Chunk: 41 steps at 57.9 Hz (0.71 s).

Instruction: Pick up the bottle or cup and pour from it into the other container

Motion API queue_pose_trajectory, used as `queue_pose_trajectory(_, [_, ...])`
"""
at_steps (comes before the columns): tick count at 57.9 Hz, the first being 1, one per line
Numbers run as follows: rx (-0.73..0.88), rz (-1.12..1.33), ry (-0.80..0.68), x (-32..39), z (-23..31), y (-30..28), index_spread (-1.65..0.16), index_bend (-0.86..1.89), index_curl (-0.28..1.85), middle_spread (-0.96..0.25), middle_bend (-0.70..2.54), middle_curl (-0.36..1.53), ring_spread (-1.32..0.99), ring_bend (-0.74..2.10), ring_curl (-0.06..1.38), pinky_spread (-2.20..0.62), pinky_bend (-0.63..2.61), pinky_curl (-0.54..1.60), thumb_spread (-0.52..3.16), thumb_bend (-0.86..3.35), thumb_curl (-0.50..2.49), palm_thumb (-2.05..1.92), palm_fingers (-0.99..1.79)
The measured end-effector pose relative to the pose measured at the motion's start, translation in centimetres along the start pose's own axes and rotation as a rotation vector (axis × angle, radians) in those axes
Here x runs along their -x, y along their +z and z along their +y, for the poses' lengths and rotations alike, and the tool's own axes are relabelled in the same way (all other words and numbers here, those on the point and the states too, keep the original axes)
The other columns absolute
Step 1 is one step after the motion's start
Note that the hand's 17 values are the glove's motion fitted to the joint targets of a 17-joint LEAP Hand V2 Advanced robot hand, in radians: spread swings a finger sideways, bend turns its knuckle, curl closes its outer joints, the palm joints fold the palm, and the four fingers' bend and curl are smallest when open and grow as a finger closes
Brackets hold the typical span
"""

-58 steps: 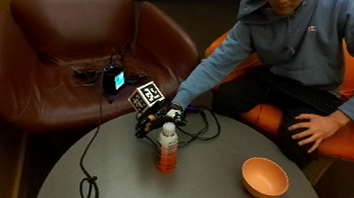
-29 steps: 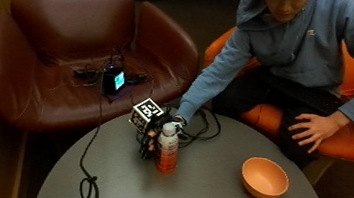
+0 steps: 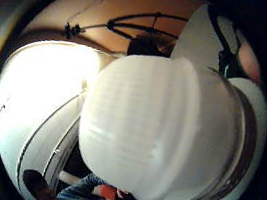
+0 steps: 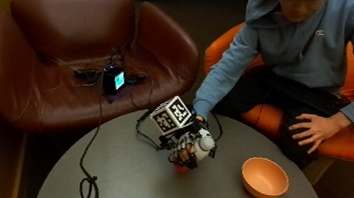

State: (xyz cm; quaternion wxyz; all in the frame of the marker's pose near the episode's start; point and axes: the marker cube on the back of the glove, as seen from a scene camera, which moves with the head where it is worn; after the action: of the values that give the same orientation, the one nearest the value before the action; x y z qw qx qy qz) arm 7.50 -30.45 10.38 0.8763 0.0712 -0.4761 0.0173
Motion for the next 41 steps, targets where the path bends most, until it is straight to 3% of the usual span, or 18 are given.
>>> queue_pose_trajectory(28, [0.204, 0.87, -0.196, 13.4, 1.4, -0.7, -0.19, 0.13, 0.34, -0.09, 0.33, 0.47, -0.19, 0.42, 0.4, -0.18, 0.34, 0.36, 0.21, -0.04, 0.69, 1.0, 1.12])
queue_pose_trajectory(41, [0.292, 1.415, -0.225, 17.7, 2.1, 2.9, -0.19, 0.13, 0.34, -0.09, 0.32, 0.48, -0.19, 0.42, 0.41, -0.19, 0.34, 0.37, 0.21, -0.04, 0.71, 0.99, 1.13])
